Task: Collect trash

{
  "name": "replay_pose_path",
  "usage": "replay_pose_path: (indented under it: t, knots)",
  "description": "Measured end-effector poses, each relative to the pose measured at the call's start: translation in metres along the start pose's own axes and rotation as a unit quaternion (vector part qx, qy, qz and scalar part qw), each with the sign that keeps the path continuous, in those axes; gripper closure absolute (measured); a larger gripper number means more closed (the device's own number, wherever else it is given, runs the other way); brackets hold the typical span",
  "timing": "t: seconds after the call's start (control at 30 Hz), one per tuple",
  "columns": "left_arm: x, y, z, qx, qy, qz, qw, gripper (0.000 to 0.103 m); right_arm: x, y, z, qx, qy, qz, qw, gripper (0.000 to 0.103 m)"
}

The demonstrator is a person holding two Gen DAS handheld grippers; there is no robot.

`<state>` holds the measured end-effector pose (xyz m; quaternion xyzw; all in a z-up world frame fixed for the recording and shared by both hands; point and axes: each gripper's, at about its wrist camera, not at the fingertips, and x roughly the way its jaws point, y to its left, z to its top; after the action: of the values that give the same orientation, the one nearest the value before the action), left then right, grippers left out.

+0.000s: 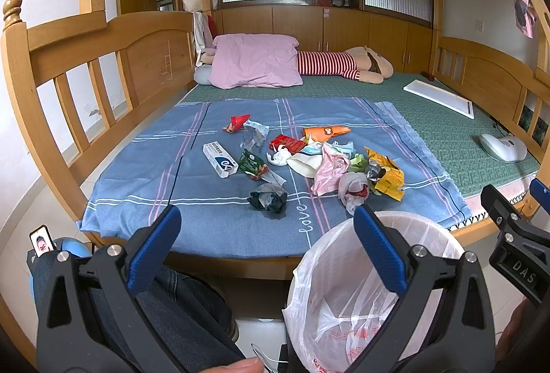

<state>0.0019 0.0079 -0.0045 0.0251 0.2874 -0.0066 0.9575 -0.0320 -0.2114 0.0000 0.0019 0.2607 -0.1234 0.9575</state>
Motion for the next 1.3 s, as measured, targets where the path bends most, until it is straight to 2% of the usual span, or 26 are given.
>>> replay_pose_path:
  t: [1.3]
  knots:
    - [0.0033, -0.0018, -0.0058, 0.001, 0.002, 0.001, 1.0000, 0.003, 0.0026, -0.0006, -0.0019, 0.004, 0.007, 0.009, 1.000, 0.003]
